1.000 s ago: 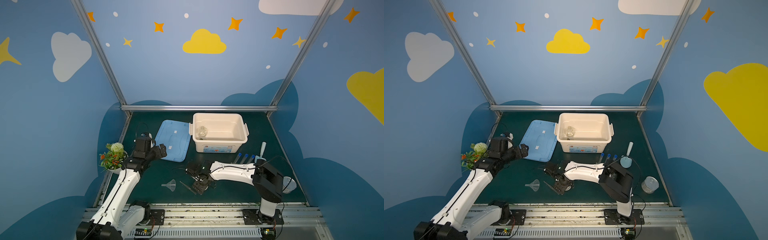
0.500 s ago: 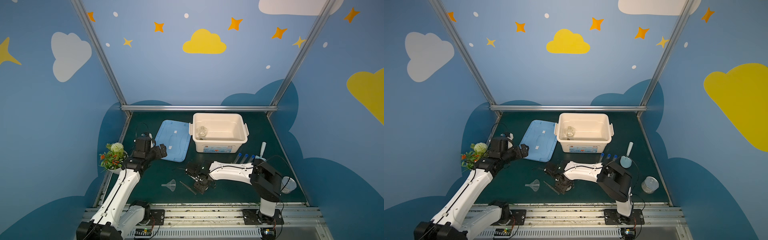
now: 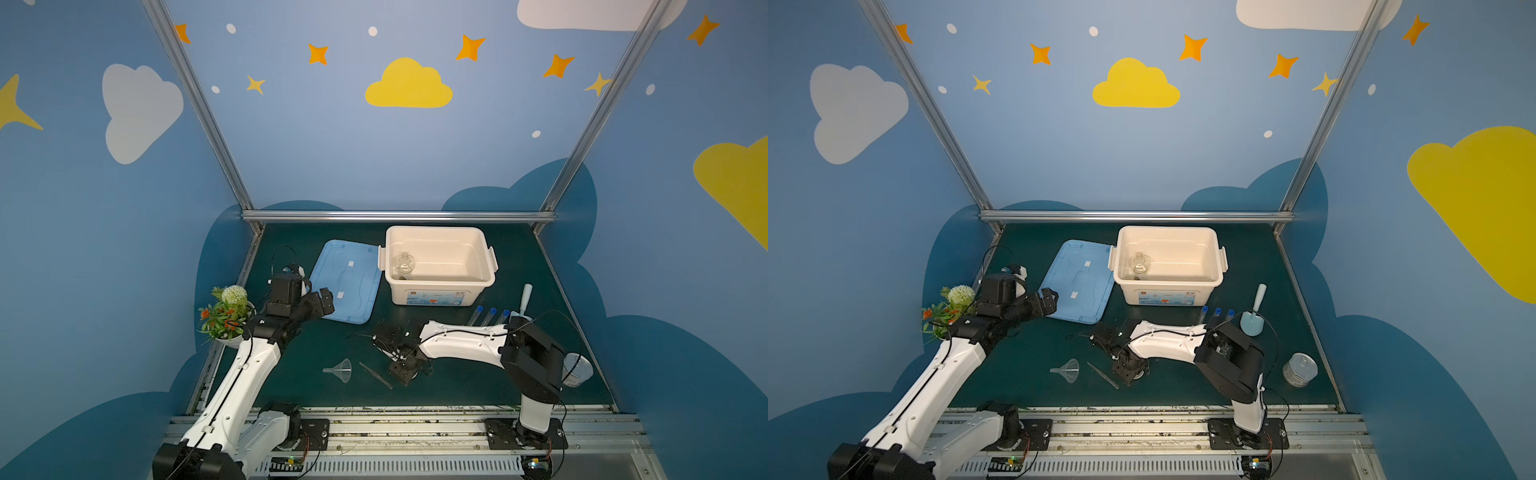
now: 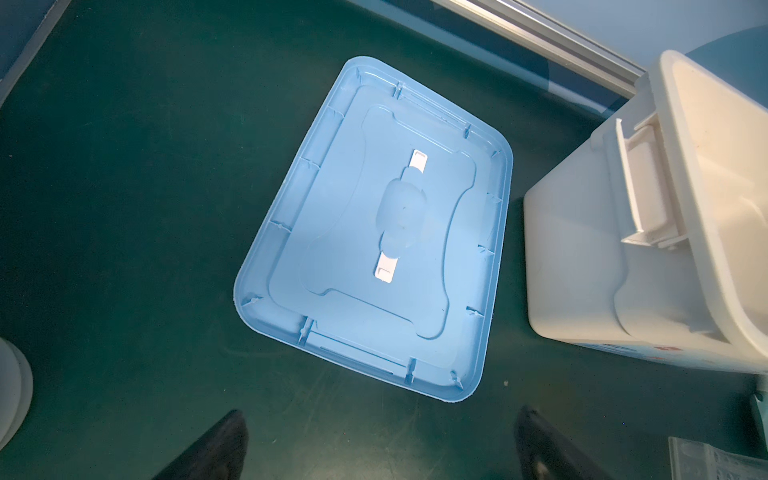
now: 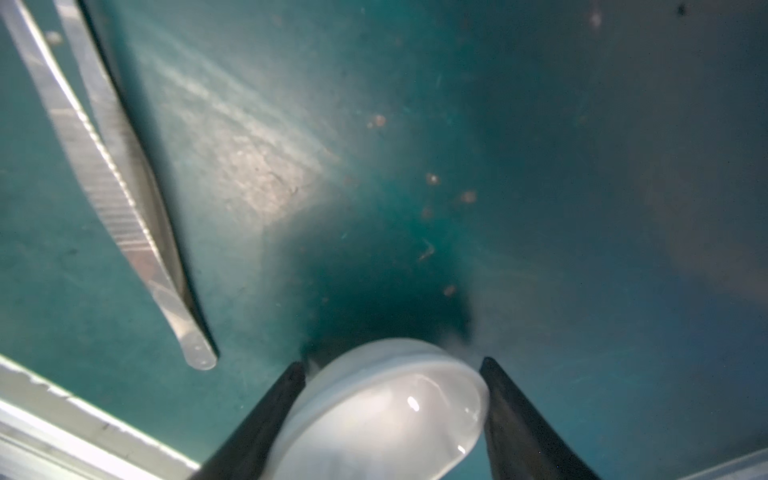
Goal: Organize the chemistry lab equipment
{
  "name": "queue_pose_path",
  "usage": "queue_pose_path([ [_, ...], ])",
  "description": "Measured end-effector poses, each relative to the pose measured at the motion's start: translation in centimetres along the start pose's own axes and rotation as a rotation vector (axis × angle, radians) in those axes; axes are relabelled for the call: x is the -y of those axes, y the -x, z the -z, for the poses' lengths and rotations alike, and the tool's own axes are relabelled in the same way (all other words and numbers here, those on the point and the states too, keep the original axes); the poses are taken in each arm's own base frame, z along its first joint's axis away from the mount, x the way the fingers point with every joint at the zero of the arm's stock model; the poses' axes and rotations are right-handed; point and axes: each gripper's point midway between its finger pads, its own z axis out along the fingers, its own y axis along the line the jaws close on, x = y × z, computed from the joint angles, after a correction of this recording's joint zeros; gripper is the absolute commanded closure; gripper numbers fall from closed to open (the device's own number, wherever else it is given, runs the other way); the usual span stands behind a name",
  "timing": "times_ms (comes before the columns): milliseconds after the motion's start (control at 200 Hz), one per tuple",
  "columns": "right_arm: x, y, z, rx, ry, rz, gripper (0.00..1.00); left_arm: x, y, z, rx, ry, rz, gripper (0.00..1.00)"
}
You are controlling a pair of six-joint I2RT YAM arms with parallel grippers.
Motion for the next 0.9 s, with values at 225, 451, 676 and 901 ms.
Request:
queue_pose_path([
  [225,1.0,0.9,2.8,0.072,0.024,-0.039,0.46,0.1,-0.2,-0.2,-0.009,-0.005,0.001,0.0],
  [451,2.1,1.5,4.2,0.095,0.027,-0.063,0.46,0.2,-0.1,-0.2,-0.009,-0.011,0.001,0.0],
  [676,4.3,3.3,6.3,0.133,0.026,-0.088,0.48,0.4,-0.3,-0.4,-0.012,-0.024,0.0,0.0],
  [901,6.7,3.2,6.3,0.11,0.016,-0.128,0.49,0.4,-0.6,-0.9,-0.023,-0.028,0.001,0.0],
])
